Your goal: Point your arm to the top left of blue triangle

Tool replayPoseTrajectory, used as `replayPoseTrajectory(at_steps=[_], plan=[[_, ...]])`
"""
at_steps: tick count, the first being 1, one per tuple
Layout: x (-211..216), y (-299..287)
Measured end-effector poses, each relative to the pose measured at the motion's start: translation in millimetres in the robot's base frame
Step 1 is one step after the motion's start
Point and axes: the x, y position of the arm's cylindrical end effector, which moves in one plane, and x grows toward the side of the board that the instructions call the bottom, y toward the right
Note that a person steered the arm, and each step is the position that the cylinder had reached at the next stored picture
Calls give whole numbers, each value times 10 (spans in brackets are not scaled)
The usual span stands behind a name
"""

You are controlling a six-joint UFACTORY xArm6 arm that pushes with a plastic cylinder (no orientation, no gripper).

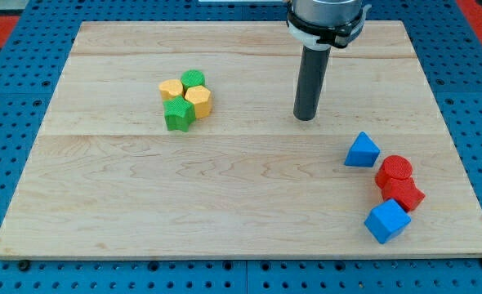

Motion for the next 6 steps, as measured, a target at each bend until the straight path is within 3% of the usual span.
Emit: replayPoseTrajectory(at_steps=[6], plan=[[72, 87]])
